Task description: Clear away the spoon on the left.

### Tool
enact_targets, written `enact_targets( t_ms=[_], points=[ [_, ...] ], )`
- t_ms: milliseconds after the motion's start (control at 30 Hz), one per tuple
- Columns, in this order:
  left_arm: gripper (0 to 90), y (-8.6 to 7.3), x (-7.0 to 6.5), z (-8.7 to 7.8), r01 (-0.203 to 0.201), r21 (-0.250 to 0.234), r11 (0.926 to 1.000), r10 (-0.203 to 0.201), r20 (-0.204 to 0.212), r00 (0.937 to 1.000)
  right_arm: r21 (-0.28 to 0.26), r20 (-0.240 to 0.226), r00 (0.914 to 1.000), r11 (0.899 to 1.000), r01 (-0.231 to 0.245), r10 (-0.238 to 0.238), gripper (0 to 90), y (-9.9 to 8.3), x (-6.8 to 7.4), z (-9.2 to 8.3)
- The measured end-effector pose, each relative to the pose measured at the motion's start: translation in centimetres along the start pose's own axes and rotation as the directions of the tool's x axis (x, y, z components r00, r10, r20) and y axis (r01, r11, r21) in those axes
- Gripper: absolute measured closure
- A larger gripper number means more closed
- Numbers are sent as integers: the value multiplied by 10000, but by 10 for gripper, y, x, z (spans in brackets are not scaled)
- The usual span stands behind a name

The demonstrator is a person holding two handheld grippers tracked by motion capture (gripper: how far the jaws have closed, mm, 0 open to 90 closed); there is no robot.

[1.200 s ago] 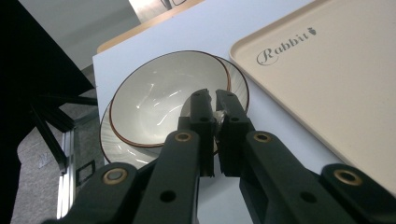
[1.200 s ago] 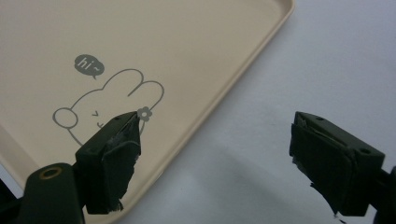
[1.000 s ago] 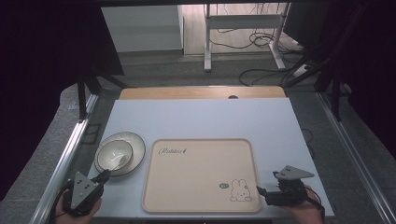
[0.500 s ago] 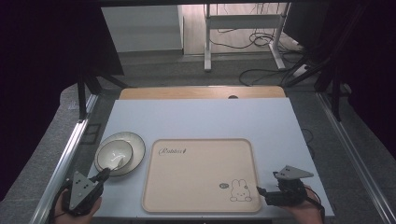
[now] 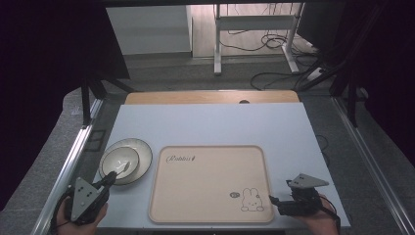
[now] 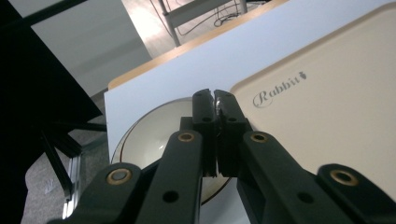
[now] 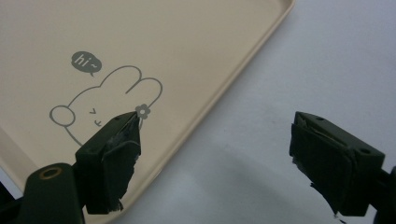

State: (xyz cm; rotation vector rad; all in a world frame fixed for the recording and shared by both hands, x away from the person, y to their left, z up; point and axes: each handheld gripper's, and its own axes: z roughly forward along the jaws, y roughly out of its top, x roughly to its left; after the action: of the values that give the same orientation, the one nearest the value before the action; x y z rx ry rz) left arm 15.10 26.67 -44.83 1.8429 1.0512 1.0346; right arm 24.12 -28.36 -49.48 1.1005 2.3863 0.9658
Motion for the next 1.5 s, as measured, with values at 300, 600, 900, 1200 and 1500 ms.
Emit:
enact_targets(
  t_ms=[300, 600, 900, 1200, 1500],
  points=[
    [891, 12, -8, -3, -255, -305, 9992, 257, 60, 9997, -25, 29, 10000, 10000, -4, 4, 165, 0, 0, 0],
    [891, 21, -16, 0, -347, -483, 9982, 359, 242, 9991, -436, 201, 9998, 9990, -86, 95, 166, 2, -2, -5],
    [891, 29, -22, 8, -505, -486, 9975, 521, 325, 9981, -729, 163, 9998, 9973, -116, 128, 166, 3, -1, -10],
    [894, 37, -20, 6, -539, -705, 9961, 551, 149, 9984, -976, 189, 9998, 9952, 7, 12, 166, 5, 1, -14],
    [894, 49, -28, 6, -705, -1019, 9923, 739, 294, 9968, -960, 192, 9998, 9954, 1, 18, 167, 6, 2, -13]
  ],
)
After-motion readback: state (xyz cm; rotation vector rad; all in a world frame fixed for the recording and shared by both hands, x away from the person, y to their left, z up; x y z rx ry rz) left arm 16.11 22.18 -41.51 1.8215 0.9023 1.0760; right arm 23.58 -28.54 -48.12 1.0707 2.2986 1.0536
